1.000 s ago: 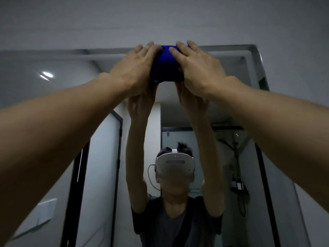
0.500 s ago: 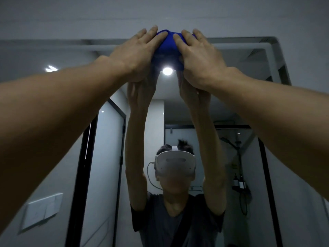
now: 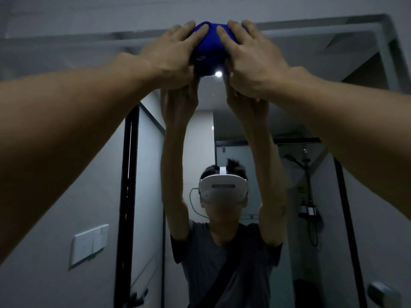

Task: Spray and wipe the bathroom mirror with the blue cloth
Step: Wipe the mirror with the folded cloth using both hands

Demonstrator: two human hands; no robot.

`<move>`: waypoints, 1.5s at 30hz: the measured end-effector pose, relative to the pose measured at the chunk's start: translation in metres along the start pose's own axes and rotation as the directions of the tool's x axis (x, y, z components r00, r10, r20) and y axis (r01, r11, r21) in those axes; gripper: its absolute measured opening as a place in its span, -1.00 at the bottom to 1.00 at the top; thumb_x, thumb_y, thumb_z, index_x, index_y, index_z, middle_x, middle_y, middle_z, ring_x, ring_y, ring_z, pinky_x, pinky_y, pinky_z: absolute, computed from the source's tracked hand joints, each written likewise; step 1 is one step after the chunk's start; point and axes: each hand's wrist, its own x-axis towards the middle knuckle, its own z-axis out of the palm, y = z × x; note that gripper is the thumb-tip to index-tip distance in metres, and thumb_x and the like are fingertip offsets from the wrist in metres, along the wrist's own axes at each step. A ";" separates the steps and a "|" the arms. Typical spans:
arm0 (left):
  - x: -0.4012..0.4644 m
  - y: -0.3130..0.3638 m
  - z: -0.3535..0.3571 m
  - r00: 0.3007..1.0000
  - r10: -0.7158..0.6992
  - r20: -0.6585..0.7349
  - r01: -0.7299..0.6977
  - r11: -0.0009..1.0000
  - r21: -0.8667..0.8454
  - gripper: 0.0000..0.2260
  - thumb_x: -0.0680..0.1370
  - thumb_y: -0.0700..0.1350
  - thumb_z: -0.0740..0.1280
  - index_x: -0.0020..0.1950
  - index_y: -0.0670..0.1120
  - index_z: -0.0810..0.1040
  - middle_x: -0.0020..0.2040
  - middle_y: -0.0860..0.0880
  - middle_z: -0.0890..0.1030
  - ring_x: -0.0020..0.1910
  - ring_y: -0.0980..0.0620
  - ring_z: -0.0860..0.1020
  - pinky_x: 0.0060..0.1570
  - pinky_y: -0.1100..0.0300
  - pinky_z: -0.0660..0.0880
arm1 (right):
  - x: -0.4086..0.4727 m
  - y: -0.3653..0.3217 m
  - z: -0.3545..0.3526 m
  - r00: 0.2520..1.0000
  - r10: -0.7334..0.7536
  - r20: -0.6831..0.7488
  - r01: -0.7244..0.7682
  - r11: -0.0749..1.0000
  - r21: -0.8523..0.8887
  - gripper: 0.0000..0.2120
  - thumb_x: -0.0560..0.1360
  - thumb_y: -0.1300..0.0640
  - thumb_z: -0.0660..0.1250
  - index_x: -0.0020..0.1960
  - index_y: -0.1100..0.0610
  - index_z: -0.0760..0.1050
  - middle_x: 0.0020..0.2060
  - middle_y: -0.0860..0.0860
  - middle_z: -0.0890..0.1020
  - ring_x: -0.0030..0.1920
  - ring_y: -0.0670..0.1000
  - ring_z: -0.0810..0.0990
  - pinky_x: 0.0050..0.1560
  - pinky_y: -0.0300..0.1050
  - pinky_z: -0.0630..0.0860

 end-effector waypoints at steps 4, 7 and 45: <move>-0.032 0.000 0.011 0.999 0.037 -0.029 -0.037 0.999 0.020 -0.34 0.63 -0.03 0.24 0.64 -0.01 -0.05 0.62 -0.18 0.04 0.56 -0.23 0.07 0.48 -0.14 0.13 | -0.029 -0.012 0.003 0.999 -0.023 0.025 0.024 0.999 -0.024 -0.34 0.65 -0.01 0.17 0.62 0.07 -0.09 0.58 0.16 0.03 0.56 0.22 -0.02 0.50 0.18 0.09; -0.063 0.005 0.016 0.996 0.085 -0.034 -0.082 0.995 0.061 -0.32 0.62 0.00 0.26 0.63 -0.03 -0.03 0.60 -0.22 0.09 0.53 -0.26 0.12 0.44 -0.16 0.20 | -0.059 -0.024 0.005 0.999 -0.028 0.030 0.029 0.999 -0.040 -0.37 0.65 -0.03 0.12 0.61 0.07 -0.08 0.58 0.16 0.04 0.56 0.21 0.01 0.48 0.18 0.09; -0.548 0.152 0.089 0.706 0.356 0.612 -0.115 0.910 -0.397 -0.53 0.02 0.06 0.69 -0.12 0.06 0.70 0.04 -0.10 0.71 -0.11 -0.04 0.70 -0.24 0.21 0.63 | -0.565 -0.191 0.024 0.887 -0.177 0.426 -0.012 0.915 0.404 -0.49 0.14 0.12 0.69 0.07 0.12 0.67 0.10 0.15 0.66 0.17 0.10 0.45 0.00 -0.06 0.65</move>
